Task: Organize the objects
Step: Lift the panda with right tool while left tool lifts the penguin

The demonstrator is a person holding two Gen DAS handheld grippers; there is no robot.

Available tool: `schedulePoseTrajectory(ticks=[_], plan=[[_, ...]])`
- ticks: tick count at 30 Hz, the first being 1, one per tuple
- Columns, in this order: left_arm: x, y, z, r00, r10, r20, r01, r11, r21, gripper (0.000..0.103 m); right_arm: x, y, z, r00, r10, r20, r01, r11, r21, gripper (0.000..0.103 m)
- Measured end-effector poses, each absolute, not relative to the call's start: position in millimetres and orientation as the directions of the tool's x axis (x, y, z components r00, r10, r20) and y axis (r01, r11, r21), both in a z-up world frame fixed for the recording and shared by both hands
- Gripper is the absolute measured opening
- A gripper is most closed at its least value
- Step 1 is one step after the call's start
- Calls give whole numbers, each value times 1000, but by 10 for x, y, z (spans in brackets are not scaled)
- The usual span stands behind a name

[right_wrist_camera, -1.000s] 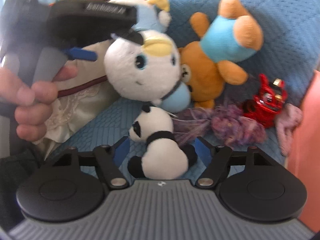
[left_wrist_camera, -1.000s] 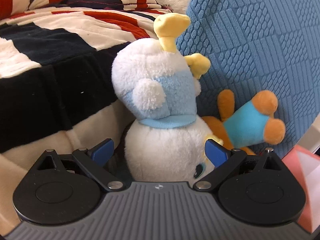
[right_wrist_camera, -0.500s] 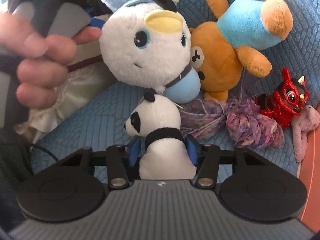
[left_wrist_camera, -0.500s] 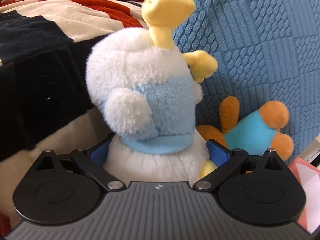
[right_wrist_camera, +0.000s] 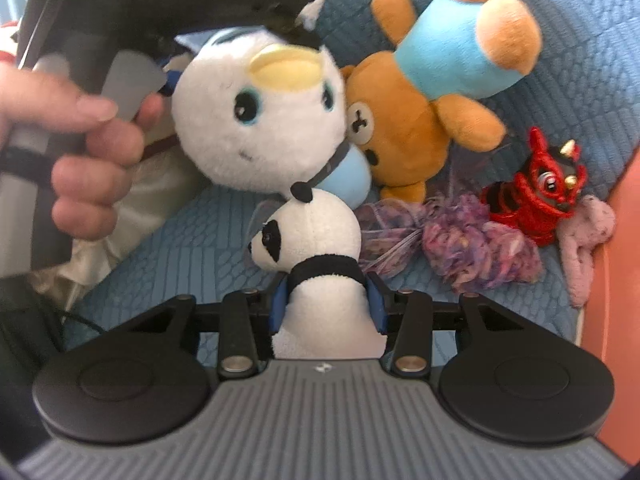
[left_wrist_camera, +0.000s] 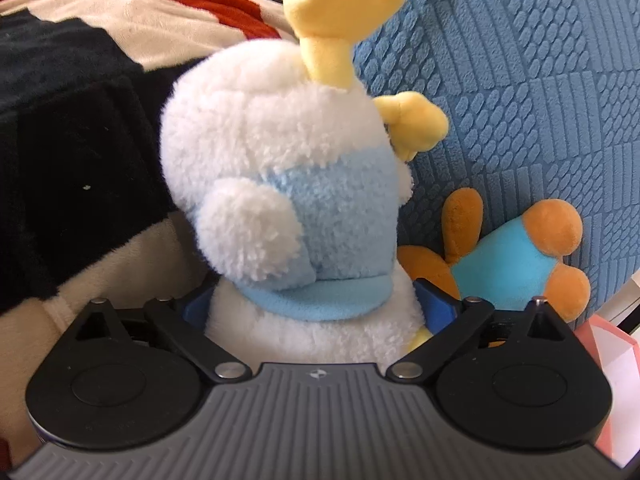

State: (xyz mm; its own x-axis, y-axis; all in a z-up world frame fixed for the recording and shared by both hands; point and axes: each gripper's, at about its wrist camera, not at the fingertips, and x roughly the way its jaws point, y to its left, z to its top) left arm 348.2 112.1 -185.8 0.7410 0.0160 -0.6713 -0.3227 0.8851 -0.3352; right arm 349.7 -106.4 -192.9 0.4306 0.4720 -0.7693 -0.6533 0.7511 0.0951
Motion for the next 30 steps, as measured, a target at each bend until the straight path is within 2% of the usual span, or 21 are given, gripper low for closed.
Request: schedulePoseTrajectory(ticks=[18,30], plan=[[2837,851,-1697,731,-9,-682,-304,891,-338,81,3407,-1450,-1733,559,377,-739,-456,884,105,44],[2316,645,-1535,703,-36,-710,-271,910,-314,79,3000,-1672,-1655,533,337,-776,-370,918,145,44]])
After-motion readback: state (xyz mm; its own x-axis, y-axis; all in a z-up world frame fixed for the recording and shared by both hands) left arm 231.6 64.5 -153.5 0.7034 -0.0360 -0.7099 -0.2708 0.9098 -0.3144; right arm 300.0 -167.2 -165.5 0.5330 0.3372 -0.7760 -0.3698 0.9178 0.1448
